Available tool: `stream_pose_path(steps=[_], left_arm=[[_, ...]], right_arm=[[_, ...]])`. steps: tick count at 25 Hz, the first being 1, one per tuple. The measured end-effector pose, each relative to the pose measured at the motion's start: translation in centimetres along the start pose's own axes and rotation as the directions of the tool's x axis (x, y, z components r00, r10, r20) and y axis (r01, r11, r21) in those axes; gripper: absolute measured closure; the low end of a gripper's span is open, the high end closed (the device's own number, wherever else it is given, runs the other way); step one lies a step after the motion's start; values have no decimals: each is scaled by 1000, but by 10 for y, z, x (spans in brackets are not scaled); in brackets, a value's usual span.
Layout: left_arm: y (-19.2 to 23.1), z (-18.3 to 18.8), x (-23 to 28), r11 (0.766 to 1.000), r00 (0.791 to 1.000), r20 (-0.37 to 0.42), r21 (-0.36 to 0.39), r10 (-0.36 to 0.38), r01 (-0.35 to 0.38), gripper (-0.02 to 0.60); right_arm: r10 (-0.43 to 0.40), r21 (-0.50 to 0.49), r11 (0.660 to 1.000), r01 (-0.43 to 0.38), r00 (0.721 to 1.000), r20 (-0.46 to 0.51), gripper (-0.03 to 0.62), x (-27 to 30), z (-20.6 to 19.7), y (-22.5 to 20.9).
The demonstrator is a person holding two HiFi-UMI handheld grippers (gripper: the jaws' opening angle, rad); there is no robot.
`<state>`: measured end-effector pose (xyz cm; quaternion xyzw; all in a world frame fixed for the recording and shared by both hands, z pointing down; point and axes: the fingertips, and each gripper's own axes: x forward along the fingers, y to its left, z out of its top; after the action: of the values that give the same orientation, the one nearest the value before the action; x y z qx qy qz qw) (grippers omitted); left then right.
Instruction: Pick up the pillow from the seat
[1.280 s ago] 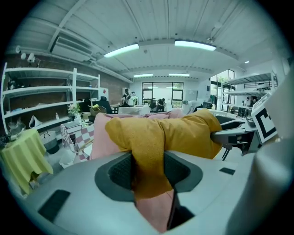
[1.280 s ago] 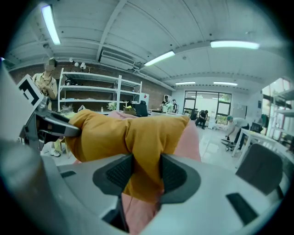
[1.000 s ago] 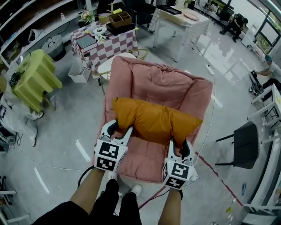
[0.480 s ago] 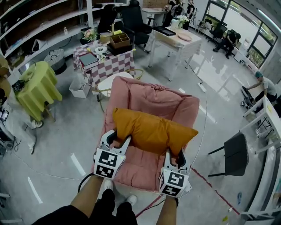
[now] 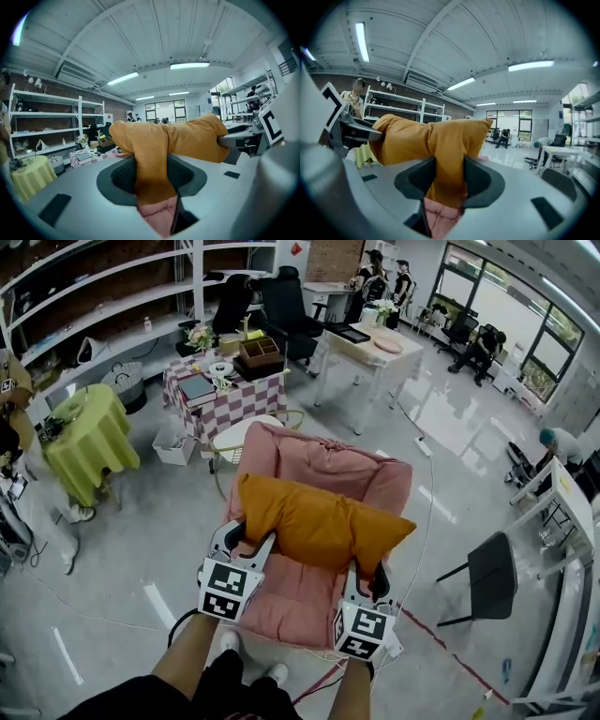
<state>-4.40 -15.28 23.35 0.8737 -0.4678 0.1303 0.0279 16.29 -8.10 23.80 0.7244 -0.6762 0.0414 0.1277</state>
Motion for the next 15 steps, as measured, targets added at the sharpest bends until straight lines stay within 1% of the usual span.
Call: stream_pose_path(steps=[7,15], left_arm=[[-5,26,-27,1000,997,72,-5,10,-9,399],[-11,56,-49,1000,991,130,13,6,-8,399]], right_arm=[[-5,-15,1000,6,998,67,401,-27,27,0],[-20,5,1000,19,991,132,401,-54,51,-4]])
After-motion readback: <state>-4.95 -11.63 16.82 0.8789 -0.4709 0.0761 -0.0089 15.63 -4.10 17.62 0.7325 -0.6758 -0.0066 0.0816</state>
